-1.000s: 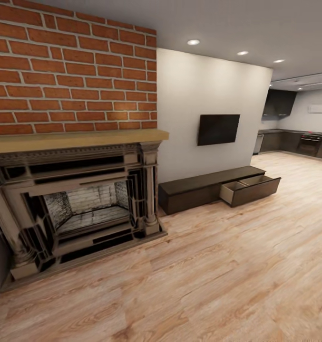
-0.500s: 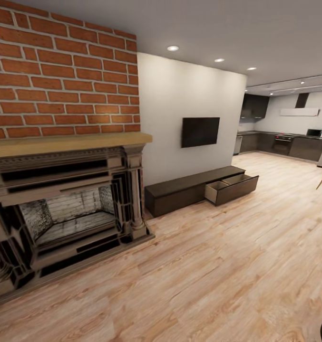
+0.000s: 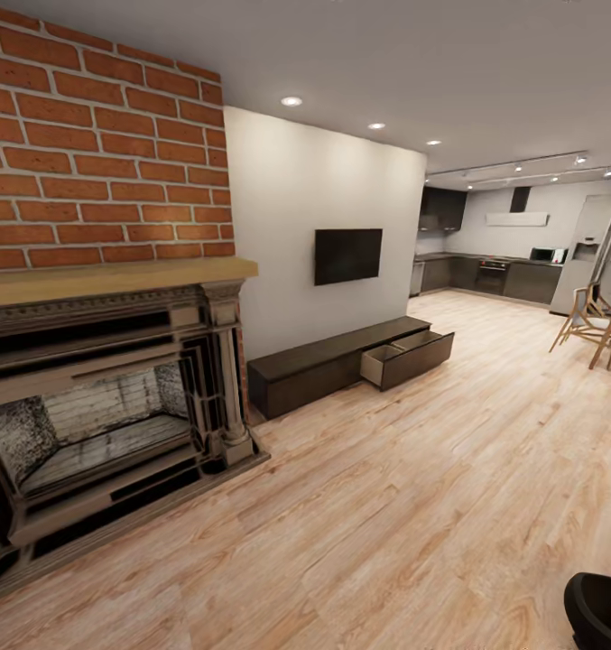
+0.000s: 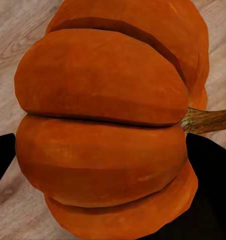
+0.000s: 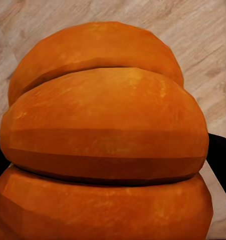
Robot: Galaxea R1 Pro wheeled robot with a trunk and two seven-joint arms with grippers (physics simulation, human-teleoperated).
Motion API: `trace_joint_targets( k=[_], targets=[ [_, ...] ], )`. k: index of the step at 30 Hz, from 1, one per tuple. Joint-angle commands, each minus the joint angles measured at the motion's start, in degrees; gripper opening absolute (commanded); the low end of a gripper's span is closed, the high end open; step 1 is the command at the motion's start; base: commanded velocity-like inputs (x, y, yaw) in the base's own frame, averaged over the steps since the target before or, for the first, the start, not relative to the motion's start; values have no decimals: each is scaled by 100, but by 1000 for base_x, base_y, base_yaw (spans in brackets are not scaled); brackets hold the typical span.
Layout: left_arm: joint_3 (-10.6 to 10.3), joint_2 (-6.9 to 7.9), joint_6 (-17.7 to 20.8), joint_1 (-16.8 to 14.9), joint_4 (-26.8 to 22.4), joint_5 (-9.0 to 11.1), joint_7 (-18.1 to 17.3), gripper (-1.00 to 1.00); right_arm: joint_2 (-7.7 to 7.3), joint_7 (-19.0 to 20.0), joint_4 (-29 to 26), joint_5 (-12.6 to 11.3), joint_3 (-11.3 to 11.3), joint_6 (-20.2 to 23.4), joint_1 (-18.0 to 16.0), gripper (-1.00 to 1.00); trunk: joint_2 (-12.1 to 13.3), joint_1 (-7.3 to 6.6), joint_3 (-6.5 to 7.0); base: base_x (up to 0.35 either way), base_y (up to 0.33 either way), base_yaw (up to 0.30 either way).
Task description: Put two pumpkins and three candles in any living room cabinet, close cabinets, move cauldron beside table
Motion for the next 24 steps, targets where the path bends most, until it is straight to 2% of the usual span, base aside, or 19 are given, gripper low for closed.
trace_joint_targets(
  k=[1,24],
  targets=[
    [-5,0,3,0,0,-4,10,-100,0,-5,-1,-2,0,1,0,-100,0,0,7,0,0,-227],
    [-5,0,3,0,0,-4,10,-100,24,-10,-8,13,-1,-3,0,-100,0,0,167,0,0,-227]
  ],
)
